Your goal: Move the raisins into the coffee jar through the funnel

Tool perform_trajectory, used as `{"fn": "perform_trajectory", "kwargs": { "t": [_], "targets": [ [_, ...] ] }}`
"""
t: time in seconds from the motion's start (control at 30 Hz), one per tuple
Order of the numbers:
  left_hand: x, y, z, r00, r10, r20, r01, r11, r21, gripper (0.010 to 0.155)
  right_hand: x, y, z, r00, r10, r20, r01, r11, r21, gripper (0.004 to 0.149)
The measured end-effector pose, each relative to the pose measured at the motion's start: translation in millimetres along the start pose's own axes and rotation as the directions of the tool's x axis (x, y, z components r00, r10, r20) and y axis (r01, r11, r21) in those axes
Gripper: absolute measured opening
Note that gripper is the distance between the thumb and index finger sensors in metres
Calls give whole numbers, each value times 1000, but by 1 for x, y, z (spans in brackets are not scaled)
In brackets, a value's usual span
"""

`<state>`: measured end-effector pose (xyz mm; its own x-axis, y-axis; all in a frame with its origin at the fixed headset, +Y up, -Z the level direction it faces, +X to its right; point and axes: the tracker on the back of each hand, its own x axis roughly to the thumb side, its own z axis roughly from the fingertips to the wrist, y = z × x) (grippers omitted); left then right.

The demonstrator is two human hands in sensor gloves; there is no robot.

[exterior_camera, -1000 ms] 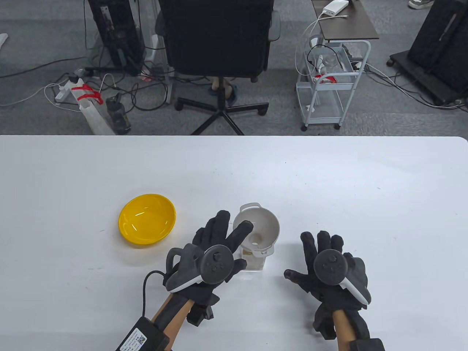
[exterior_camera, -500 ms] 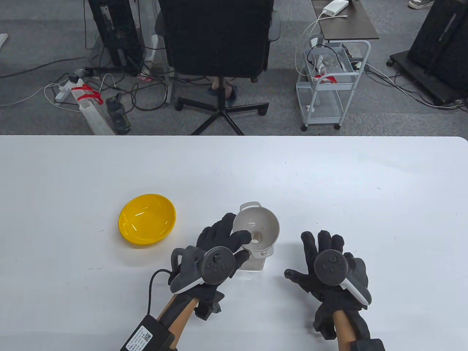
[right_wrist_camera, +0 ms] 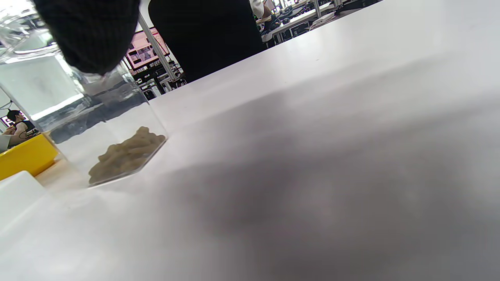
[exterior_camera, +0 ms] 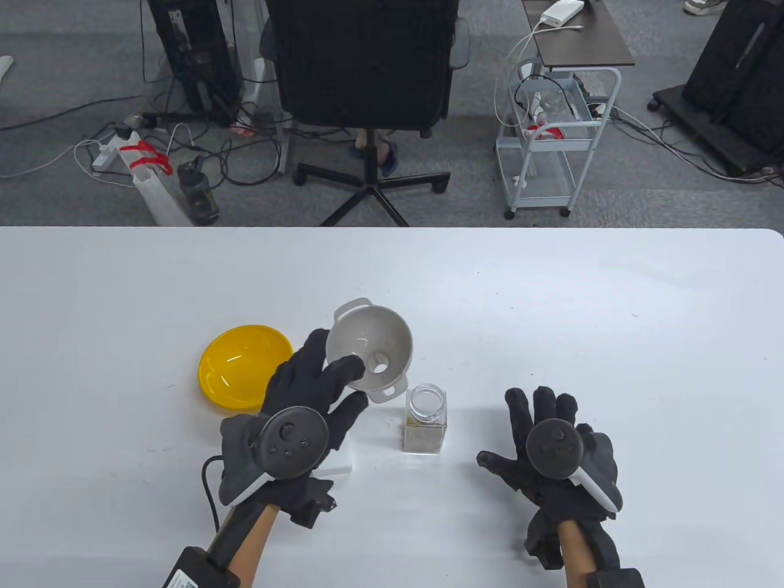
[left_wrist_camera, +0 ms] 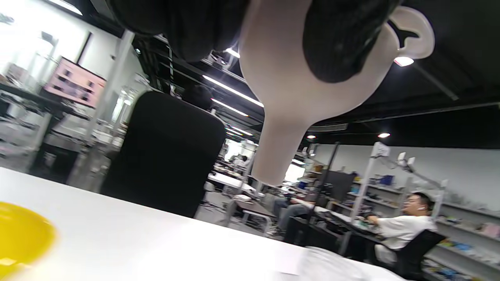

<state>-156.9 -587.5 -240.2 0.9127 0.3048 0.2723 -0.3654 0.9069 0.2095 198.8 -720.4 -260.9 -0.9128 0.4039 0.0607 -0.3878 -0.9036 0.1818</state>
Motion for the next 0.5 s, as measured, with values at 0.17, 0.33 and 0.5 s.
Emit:
{"fn": "perform_trajectory", "kwargs": {
  "t": [0.17, 0.33, 0.5],
  "targets": [
    [-37, -2, 1, 975, -176, -135, 171, 984, -50, 48, 0, 0, 0, 1000, 4, -4, -4, 1000, 4, 101],
    [-69, -20, -3, 908, -352, -229, 325, 934, -147, 48, -1, 0, 0, 1000, 5, -10, -4, 1000, 7, 101],
    [-90, -38, -9, 830, -492, -262, 435, 866, -248, 49, -1, 1, 0, 1000, 0, -13, 0, 1000, 9, 101]
  ]
}}
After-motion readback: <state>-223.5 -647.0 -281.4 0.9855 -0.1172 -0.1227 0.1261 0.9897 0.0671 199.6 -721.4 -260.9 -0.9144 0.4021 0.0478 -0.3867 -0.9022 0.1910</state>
